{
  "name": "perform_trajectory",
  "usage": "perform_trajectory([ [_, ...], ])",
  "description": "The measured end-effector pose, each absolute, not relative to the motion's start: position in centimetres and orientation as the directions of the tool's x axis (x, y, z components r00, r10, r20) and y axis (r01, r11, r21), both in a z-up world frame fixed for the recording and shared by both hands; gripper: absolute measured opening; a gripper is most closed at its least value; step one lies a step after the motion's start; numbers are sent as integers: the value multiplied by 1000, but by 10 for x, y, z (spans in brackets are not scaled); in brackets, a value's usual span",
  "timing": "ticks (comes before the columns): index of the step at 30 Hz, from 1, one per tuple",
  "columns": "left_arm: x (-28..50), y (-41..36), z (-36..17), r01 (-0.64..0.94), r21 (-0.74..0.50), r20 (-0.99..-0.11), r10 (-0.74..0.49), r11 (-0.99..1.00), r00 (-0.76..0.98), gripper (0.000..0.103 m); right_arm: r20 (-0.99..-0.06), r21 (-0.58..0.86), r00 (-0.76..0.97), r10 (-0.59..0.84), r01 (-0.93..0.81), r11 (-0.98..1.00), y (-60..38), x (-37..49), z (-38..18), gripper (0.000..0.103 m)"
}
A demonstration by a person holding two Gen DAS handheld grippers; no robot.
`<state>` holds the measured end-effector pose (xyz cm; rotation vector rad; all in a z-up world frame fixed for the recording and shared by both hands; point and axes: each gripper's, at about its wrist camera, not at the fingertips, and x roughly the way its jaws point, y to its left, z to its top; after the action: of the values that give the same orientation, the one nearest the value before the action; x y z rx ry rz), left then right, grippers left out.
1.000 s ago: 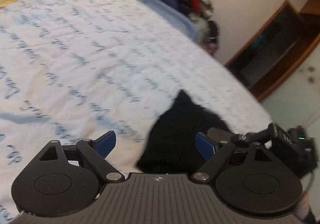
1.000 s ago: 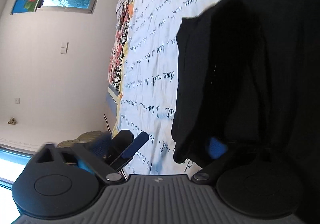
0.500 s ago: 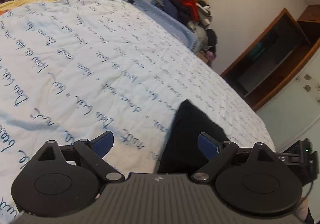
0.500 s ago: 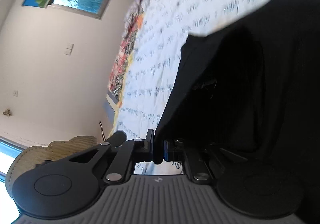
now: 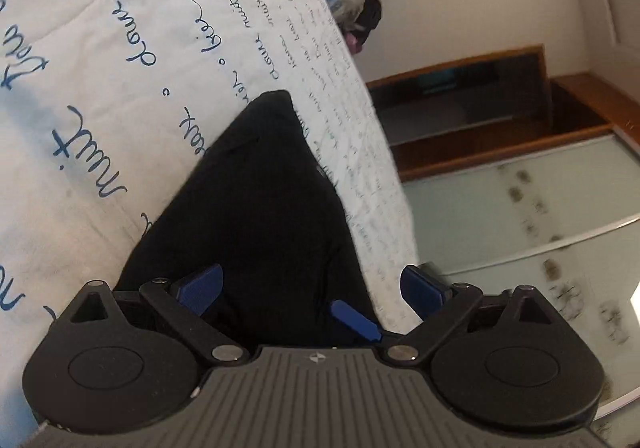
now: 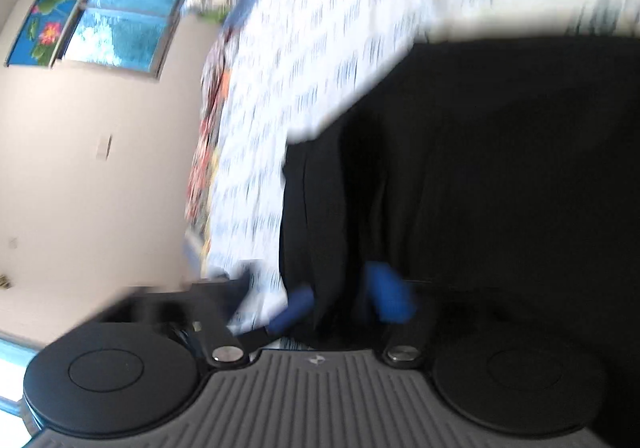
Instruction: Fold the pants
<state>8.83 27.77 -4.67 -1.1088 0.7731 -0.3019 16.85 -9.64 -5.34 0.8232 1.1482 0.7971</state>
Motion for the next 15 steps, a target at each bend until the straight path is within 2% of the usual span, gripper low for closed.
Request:
perform_trajectory([
  [2,88,278,-46,-159,-894,-399,-583,420,708,98,-436,869,260,861,-127,478,-102,178,-47,98],
  [5,91,274,-44,-160,-887,-410,-583,432,701,98,-482,855,218,849,-96,510,-88,197,-55,98],
  [10,91,279,-45,-152,-898,-391,-588,414,708,98,-415,901,131,900,-76,427,-74,204,-71,97],
  [15,87,283,-45,-139,-897,-385,-588,419,711,99,-416,901,123,901,-77,427,-73,195,-73,98],
])
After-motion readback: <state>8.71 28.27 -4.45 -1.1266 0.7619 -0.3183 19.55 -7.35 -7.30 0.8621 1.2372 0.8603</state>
